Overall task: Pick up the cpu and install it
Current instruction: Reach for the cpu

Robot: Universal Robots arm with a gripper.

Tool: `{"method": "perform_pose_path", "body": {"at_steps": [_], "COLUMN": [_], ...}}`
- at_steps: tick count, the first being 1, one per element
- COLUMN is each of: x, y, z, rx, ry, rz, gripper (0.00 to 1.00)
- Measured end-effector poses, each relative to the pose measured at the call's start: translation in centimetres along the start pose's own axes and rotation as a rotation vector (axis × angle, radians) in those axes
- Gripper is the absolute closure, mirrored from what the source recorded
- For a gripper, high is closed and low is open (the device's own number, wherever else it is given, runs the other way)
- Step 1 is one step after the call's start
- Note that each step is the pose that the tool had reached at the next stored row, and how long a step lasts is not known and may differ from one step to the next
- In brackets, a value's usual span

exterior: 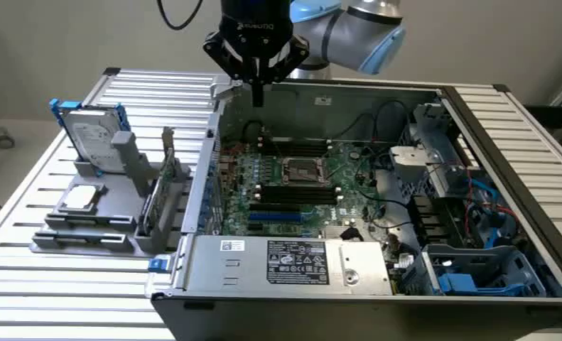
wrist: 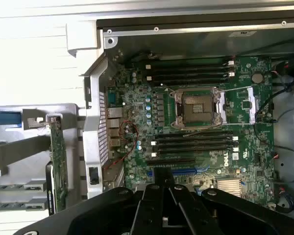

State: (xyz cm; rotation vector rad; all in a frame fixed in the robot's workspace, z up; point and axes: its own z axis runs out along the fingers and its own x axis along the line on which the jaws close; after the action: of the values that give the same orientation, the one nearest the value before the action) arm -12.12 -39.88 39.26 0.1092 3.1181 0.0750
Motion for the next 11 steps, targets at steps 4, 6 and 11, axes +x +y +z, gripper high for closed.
{"method": "perform_pose_path", "body": {"at_steps": [4,6,11], "x": [0.0,0.0,1.5], "y": [0.00,0.00,0.29], "z": [0.00,0.00,0.02], "rx": [0.0000,0.0000,0.0006], "ry": [0.0000,0.0000,0.0049], "rz": [0.000,0.000,0.000], "gripper": [0.89,0.89,0.89]}}
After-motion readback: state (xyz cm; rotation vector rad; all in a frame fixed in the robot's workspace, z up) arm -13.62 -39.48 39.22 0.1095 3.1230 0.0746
